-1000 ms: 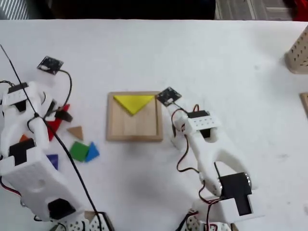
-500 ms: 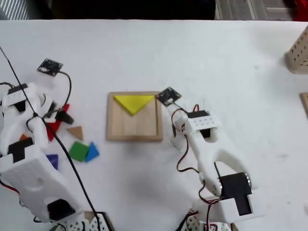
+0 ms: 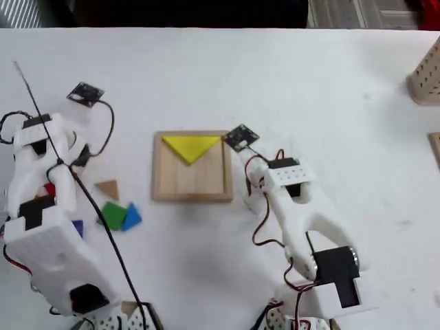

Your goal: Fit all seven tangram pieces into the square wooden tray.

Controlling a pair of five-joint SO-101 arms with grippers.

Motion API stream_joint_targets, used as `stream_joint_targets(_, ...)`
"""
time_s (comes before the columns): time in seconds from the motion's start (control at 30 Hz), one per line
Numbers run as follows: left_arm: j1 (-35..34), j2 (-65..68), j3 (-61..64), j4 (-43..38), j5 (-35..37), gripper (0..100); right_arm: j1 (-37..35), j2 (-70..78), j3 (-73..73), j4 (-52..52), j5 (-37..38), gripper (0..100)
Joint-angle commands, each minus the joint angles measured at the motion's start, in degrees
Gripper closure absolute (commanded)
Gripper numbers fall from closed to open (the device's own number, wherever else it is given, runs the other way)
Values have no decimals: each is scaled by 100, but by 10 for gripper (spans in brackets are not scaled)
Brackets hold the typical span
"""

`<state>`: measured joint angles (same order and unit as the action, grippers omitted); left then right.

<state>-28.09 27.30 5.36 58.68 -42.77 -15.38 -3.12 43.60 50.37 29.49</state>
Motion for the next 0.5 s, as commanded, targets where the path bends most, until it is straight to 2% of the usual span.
stream_joint_targets(0.0,4,127,-624,844,-18,967,-136,-127,26,4,62,980)
stream_joint_targets(0.2,-435,127,-2110,2224,-26,955,-136,-127,26,4,167,980)
stream_joint_targets(0.33,-822,127,-2681,2989,-70,814,-136,-127,35,13,264,980)
stream_joint_targets(0.47,-1138,163,-2690,3147,-88,713,-136,-127,35,13,281,980)
